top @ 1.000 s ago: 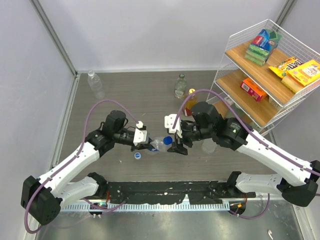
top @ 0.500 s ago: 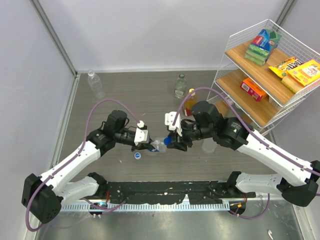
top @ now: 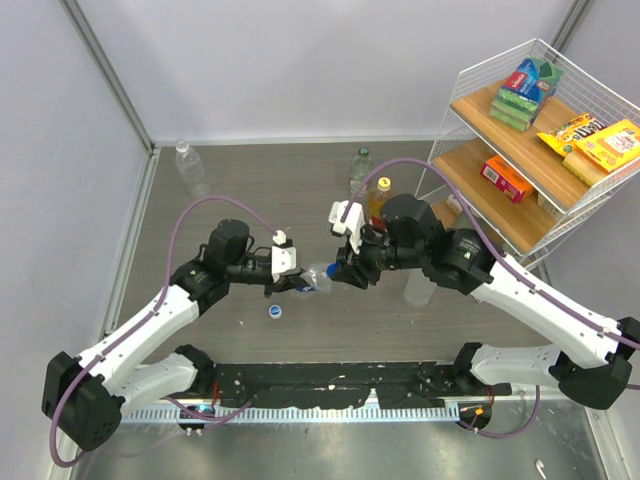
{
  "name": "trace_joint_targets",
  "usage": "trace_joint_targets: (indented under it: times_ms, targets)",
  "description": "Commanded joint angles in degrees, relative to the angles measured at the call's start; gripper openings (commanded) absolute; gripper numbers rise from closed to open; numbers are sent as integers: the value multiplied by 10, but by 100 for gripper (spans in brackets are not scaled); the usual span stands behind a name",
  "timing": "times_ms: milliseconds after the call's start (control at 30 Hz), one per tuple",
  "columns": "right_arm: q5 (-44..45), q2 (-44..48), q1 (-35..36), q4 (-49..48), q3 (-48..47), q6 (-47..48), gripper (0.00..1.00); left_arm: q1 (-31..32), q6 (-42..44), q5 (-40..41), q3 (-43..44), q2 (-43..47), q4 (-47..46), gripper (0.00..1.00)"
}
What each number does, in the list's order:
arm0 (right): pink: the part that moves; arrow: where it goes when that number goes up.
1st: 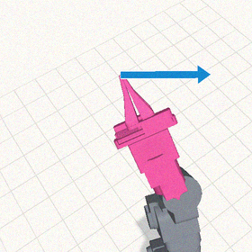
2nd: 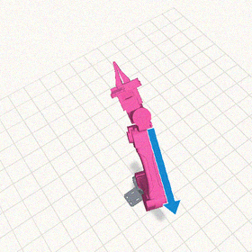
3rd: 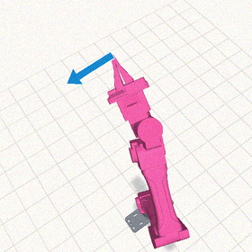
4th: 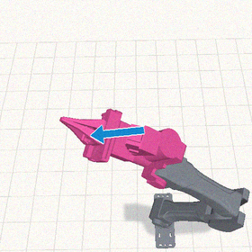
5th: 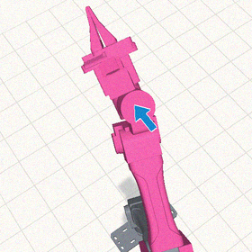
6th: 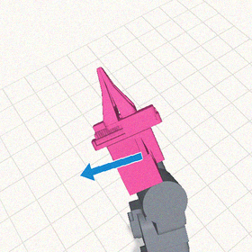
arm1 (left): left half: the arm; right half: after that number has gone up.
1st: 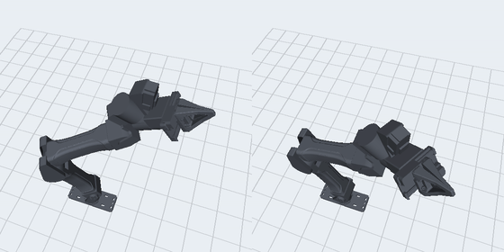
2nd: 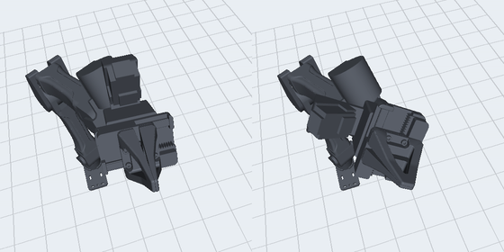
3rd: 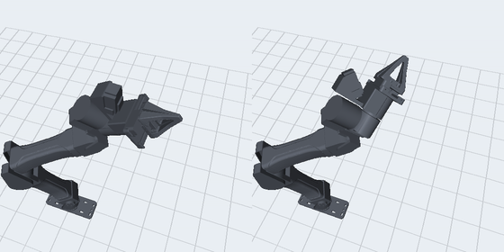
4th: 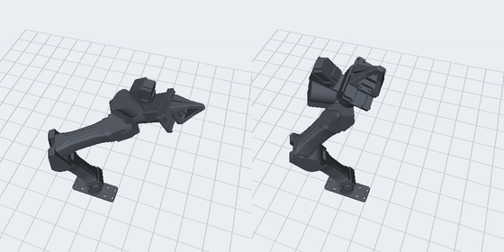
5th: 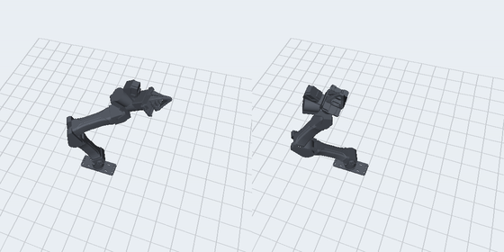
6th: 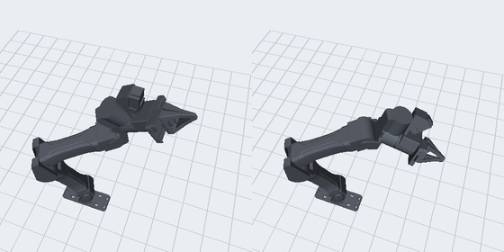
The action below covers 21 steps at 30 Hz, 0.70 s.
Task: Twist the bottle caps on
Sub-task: Screw the bottle cap onto the plastic bottle.
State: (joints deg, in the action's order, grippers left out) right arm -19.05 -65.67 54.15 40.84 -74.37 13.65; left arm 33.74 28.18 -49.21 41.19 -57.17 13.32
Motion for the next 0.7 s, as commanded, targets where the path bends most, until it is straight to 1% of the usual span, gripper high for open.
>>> trace_joint_targets:
  times_ms: [0,33,67,133,167,267,333,367,400,500,600,633,667]
  targets:
    - [86,-40,7,-50,8,-166,19,6,-73,66,16,30,-146,0]
    - [97,-46,7,-59,8,-211,17,14,-75,87,17,33,-153,0]
    - [125,-57,7,-66,12,-230,17,21,-78,112,15,33,-168,0]
    - [176,-77,7,-69,3,-308,12,47,-85,202,7,28,-209,0]
    - [208,-84,7,-67,-1,-322,10,58,-93,243,0,23,-237,0]
    - [277,-103,3,-80,1,-395,10,90,-109,322,-29,18,-324,0]
    - [301,-111,-5,-102,3,-435,9,109,-117,345,-43,16,-367,0]
    - [308,-114,-8,-109,5,-452,8,121,-121,371,-47,14,-389,0]
    - [310,-118,-17,-123,8,-476,5,131,-116,389,-49,11,-398,0]
    - [314,-127,-27,-146,13,-526,1,153,-96,432,-57,0,-422,0]
    - [336,-137,-28,-147,9,-538,2,154,-84,449,-61,-14,-433,0]
    - [338,-138,-28,-148,7,-537,5,154,-83,453,-61,-18,-433,0]
    - [337,-139,-28,-147,5,-536,13,154,-87,458,-63,-22,-436,0]
